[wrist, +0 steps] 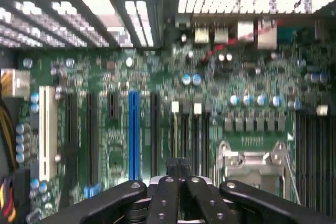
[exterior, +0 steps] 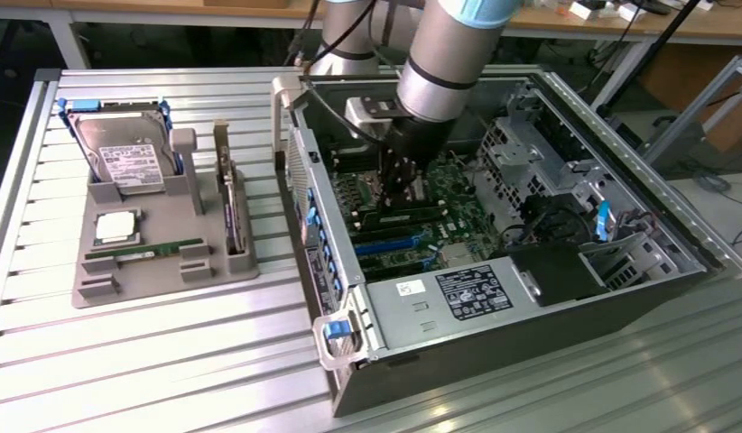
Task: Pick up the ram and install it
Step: 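Press down the ram until it locks into place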
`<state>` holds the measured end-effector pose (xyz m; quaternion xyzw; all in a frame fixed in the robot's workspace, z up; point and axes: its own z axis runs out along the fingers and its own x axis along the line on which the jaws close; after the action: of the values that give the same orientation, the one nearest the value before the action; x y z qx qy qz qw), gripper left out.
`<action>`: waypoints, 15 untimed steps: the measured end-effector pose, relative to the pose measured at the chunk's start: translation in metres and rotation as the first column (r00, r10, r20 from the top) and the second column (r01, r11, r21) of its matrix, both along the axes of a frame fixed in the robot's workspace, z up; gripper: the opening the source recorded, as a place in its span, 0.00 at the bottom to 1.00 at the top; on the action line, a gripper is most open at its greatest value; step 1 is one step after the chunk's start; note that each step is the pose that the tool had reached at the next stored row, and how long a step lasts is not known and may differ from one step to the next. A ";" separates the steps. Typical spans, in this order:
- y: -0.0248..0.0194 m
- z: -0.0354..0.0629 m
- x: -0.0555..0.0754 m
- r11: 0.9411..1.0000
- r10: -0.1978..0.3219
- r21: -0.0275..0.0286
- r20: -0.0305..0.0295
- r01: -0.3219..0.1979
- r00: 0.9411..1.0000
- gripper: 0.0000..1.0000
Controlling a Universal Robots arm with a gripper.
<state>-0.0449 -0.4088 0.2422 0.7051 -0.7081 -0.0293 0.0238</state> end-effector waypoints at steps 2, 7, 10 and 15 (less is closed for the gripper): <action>0.0001 -0.0013 -0.016 1.000 0.000 0.000 0.001 0.000 1.000 0.10; -0.0001 -0.0129 -0.018 1.000 0.000 0.002 0.001 0.000 1.000 0.10; 0.0001 -0.0033 -0.017 1.000 0.000 0.005 0.002 0.000 1.000 0.10; -0.0001 -0.0012 0.027 1.000 0.000 0.007 -0.005 0.000 1.000 0.10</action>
<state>-0.0183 -0.4089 0.2410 0.7051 -0.7080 -0.0335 0.0233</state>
